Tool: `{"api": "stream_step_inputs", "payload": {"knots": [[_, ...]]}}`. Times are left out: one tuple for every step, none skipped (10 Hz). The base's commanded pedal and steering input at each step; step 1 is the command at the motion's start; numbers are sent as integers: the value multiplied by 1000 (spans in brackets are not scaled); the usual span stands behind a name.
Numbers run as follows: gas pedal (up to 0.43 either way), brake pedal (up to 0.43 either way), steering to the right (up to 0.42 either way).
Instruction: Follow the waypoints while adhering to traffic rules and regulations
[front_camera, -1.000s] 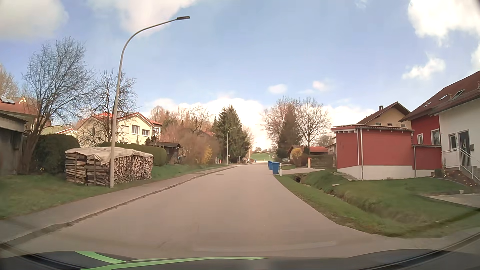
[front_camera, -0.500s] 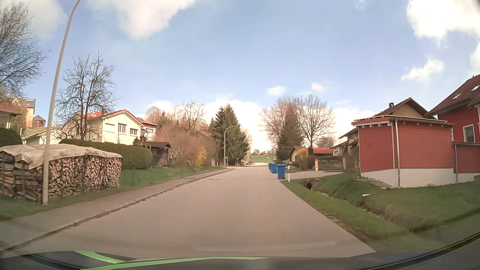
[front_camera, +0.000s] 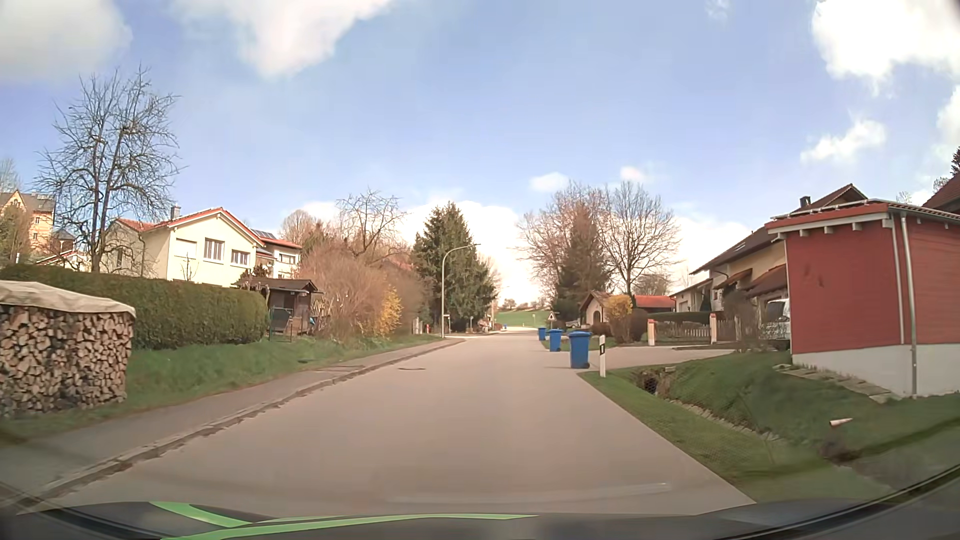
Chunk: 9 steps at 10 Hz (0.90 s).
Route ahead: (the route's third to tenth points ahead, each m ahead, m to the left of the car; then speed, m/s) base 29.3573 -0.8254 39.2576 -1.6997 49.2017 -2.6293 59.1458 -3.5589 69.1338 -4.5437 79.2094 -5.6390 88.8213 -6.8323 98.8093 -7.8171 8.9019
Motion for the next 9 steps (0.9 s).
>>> {"api": "stream_step_inputs", "payload": {"knots": [[79,0,7],[79,0,7],[87,0,7],[98,0,7],[98,0,7],[110,0,7],[110,0,7],[110,0,8],[110,0,10]]}}
